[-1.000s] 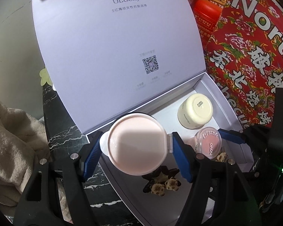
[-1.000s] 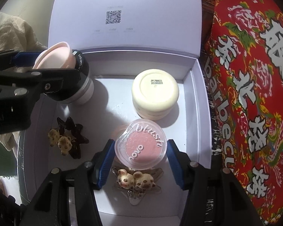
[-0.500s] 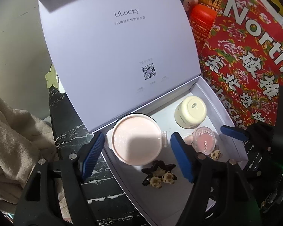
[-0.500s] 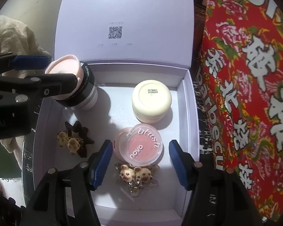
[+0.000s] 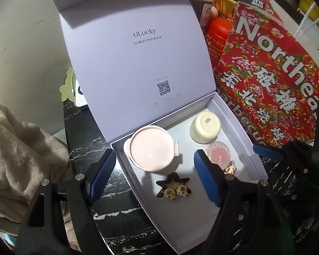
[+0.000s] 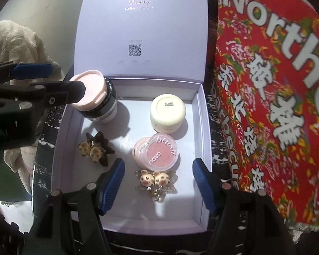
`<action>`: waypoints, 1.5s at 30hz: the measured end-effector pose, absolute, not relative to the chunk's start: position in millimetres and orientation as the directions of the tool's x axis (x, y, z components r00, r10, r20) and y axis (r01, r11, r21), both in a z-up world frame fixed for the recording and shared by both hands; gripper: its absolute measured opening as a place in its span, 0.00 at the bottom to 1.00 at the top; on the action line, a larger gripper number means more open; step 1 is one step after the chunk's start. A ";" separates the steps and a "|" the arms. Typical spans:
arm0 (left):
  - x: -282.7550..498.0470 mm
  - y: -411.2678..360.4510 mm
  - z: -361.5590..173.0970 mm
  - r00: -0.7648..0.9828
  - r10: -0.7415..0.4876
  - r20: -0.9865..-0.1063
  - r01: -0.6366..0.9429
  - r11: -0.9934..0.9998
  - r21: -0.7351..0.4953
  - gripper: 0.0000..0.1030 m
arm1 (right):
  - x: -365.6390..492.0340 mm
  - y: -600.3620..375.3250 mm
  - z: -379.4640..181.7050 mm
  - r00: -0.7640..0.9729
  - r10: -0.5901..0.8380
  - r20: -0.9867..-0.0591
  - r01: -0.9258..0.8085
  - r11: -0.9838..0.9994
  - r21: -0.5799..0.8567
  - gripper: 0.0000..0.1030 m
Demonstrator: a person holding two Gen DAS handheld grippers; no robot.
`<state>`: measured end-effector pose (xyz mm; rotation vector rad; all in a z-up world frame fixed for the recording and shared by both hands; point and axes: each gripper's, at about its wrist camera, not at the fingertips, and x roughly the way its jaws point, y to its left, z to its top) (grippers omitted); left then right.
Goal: Organize objects
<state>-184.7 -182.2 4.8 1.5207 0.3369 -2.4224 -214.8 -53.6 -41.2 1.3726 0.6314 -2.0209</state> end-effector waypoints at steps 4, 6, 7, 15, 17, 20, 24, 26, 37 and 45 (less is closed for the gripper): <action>-175.0 -177.3 14.2 -0.426 -0.090 -0.900 0.334 -0.940 -0.065 0.73 | -203.8 -42.4 -32.7 -0.283 -0.225 -0.932 0.710 -0.703 -0.046 0.65; -169.5 -173.9 19.0 -0.430 -0.089 -0.899 0.330 -0.942 -0.065 0.73 | -207.5 -41.6 -18.0 -0.288 -0.225 -0.931 0.706 -0.707 -0.047 0.66; -166.8 -172.4 20.7 -0.431 -0.090 -0.898 0.329 -0.942 -0.063 0.73 | -206.1 -41.3 -11.1 -0.289 -0.224 -0.931 0.703 -0.710 -0.047 0.66; -146.3 -156.4 33.1 -0.426 -0.091 -0.900 0.312 -0.949 -0.052 0.73 | -189.4 -23.2 2.4 -0.299 -0.224 -0.928 0.677 -0.735 -0.040 0.66; -141.6 -151.7 37.3 -0.431 -0.094 -0.898 0.304 -0.952 -0.046 0.73 | -185.1 -18.4 7.0 -0.304 -0.224 -0.926 0.672 -0.739 -0.042 0.66; -135.0 -143.2 44.2 -0.440 -0.091 -0.893 0.284 -0.958 -0.042 0.73 | -176.1 -10.8 16.4 -0.315 -0.230 -0.921 0.668 -0.743 -0.043 0.66; -126.2 -130.9 52.5 -0.446 -0.094 -0.890 0.265 -0.964 -0.031 0.73 | -165.7 0.5 27.2 -0.327 -0.234 -0.916 0.662 -0.748 -0.045 0.66; -122.8 -126.0 55.1 -0.446 -0.090 -0.890 0.258 -0.966 -0.031 0.73 | -161.1 6.2 32.4 -0.335 -0.237 -0.912 0.656 -0.753 -0.045 0.66; -98.1 -103.6 65.7 -0.455 -0.079 -0.887 0.235 -0.971 -0.034 0.73 | -139.2 35.0 46.5 -0.345 -0.237 -0.908 0.633 -0.773 -0.039 0.68; -82.4 -82.7 61.6 -0.446 -0.058 -0.893 0.202 -0.979 -0.037 0.73 | -121.5 53.4 43.3 -0.342 -0.220 -0.914 0.614 -0.788 -0.039 0.68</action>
